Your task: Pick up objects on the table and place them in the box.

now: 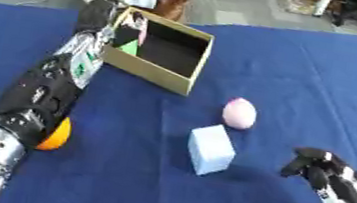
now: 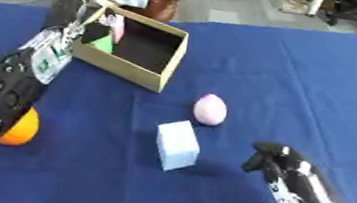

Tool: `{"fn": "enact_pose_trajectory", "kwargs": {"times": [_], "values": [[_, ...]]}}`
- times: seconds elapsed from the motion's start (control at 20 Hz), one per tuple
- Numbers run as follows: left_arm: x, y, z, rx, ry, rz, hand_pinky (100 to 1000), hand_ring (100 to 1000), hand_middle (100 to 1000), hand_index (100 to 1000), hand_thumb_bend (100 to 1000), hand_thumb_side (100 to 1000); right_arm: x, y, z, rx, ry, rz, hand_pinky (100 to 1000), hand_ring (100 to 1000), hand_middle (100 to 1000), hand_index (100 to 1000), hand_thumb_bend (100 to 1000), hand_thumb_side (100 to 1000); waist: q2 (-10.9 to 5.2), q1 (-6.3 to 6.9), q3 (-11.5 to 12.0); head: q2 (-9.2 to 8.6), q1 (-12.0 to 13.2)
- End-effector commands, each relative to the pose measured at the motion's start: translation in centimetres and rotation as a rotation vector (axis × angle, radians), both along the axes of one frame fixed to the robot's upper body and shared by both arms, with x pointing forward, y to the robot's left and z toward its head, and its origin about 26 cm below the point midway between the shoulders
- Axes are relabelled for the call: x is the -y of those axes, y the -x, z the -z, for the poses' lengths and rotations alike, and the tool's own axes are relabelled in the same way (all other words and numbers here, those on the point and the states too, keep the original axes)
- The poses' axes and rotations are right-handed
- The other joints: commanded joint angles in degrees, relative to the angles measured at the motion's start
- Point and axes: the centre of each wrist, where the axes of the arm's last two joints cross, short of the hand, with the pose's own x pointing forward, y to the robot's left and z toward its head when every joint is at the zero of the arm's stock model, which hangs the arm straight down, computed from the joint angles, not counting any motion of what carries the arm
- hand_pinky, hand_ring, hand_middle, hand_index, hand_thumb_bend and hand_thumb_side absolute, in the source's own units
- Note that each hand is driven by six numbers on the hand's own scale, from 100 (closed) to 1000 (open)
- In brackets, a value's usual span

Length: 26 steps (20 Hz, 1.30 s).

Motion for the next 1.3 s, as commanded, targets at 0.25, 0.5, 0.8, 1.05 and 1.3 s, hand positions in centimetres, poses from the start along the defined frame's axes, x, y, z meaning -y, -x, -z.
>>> {"fn": "enact_pose_trajectory", "kwargs": {"times": [0.25, 0.5, 0.8, 1.05, 1.3], "values": [[0.7, 1.5, -6.4, 0.102, -0.089, 0.245, 825, 798, 792, 921, 100, 518, 0.4, -0.1, -0.8, 0.026, 0.009, -0.001, 623, 601, 552, 761, 100, 487, -0.78, 0.37, 0.5, -0.18, -0.9], [2.5, 4.3, -9.1, 0.021, -0.277, 0.523, 811, 776, 753, 892, 100, 468, 0.6, -0.1, -0.8, 0.027, 0.009, 0.009, 623, 601, 552, 761, 100, 486, -0.78, 0.53, 0.8, -0.02, -1.9], [5.1, 7.7, -10.0, -0.085, -0.415, 0.768, 804, 765, 730, 875, 100, 481, 0.6, -0.2, -1.0, 0.032, 0.005, 0.011, 623, 600, 553, 762, 100, 479, -0.91, 0.56, 1.2, 0.05, -2.8], [6.4, 9.7, -9.5, -0.158, -0.504, 0.880, 802, 761, 722, 866, 100, 497, 1.4, -0.2, -1.1, 0.040, -0.013, 0.060, 623, 600, 550, 761, 100, 470, -1.12, 0.47, 1.1, 0.15, -3.0], [8.1, 10.8, -8.3, -0.226, -0.546, 0.962, 799, 756, 717, 862, 100, 544, 3.1, -0.4, -2.1, 0.085, -0.044, 0.184, 623, 597, 547, 759, 100, 470, -1.40, 0.09, 1.0, 0.30, -2.8]]}}
